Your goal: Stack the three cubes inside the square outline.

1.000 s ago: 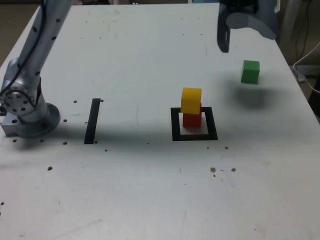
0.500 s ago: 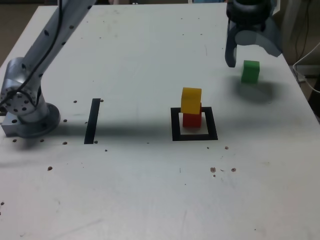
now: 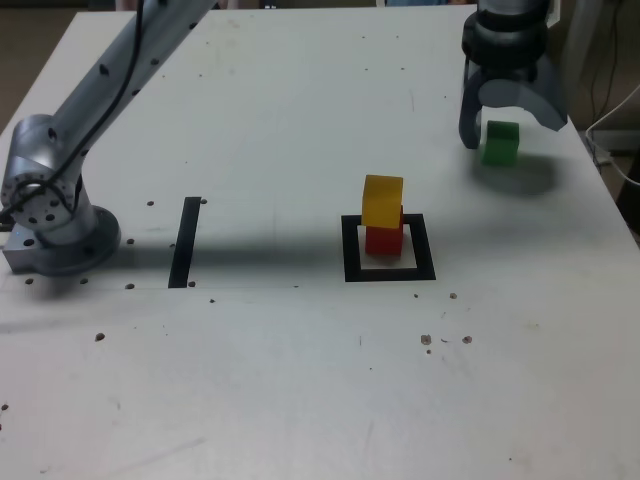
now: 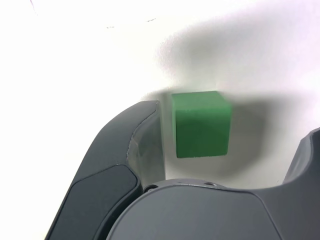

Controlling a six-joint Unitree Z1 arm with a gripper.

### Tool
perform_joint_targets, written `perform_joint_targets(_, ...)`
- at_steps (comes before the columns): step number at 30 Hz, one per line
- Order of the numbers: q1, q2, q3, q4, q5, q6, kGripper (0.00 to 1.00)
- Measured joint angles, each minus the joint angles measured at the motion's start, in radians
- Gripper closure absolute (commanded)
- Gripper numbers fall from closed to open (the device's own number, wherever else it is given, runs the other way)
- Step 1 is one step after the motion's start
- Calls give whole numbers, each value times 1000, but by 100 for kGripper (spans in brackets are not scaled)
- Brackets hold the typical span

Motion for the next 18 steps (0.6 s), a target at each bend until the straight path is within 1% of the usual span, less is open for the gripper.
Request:
perform_joint_targets(6,7,9,1,4,6,3,12)
perform_joint_targets(9,8,21,3,4,7,3,16)
perform_joint_targets(14,8,36,6,-12,9,3,28)
perform_joint_targets(18,8,37,10,-28,11,0,41)
